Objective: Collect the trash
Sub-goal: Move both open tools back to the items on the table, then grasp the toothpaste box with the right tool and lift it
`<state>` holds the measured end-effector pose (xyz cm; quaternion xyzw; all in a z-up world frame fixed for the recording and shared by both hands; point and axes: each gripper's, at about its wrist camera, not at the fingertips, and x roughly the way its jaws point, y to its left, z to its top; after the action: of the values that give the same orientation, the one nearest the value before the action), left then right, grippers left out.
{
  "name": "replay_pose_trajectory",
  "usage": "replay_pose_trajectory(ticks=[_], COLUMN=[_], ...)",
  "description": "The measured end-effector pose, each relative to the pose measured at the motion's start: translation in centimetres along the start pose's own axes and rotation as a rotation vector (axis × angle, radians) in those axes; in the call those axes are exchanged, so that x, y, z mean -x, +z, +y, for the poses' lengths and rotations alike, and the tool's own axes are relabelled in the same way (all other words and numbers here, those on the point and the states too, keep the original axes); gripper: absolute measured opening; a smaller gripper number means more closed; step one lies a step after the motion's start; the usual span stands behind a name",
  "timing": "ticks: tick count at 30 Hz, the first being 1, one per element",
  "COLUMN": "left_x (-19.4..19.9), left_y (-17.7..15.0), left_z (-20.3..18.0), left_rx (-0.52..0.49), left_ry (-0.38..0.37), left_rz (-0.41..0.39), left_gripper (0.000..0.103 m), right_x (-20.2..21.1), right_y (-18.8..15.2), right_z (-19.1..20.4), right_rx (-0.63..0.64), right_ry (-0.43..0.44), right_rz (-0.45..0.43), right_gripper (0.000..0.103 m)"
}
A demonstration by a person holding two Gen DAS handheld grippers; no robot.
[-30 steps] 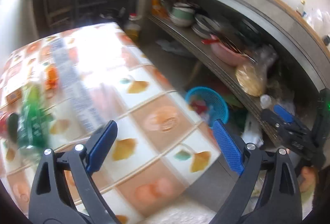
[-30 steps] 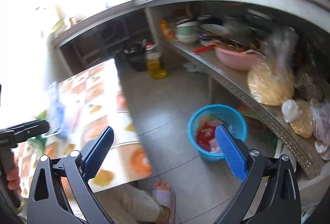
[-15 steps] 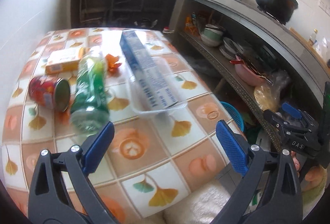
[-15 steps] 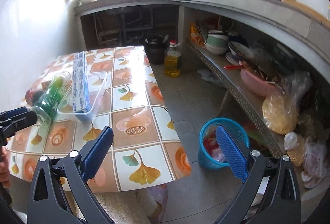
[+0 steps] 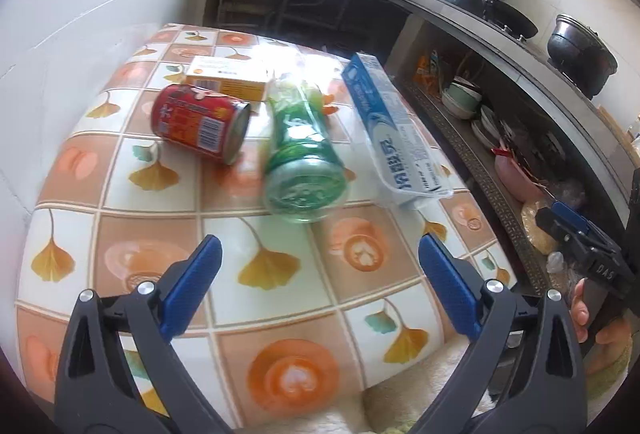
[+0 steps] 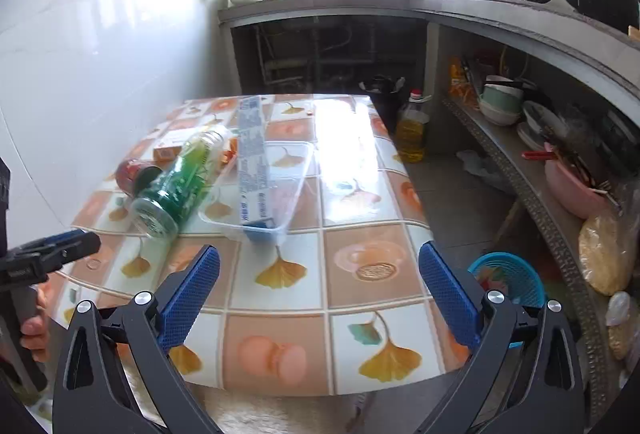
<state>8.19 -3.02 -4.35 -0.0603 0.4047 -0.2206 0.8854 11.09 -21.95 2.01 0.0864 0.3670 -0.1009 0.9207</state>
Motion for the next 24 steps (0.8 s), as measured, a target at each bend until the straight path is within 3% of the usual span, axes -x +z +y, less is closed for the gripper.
replay_pose_trajectory(ticks=[11, 19, 24], left_x=[-0.4, -1.3, -1.6], left_y=[0.7, 4.3, 5.1], left_z=[3.9, 4.5, 5.1], left_rx=[0.026, -0.098, -0.009], left_ry=[-0.011, 0.069, 0.032], left_rz=[-0.047, -0.083, -0.11], left_gripper=[0.095, 0.095, 0.095], right_x=[-1.5, -3.2, -5.8], right_y=[1.6, 5.1, 7.3], right_z=[2.6, 3.3, 3.6], right_rx=[0.001, 0.026, 0.001], right_ry=[0.066, 0.1, 0.172], right_rz=[-0.012, 0.021, 0.048], right_gripper=[0.097, 0.097, 0.097])
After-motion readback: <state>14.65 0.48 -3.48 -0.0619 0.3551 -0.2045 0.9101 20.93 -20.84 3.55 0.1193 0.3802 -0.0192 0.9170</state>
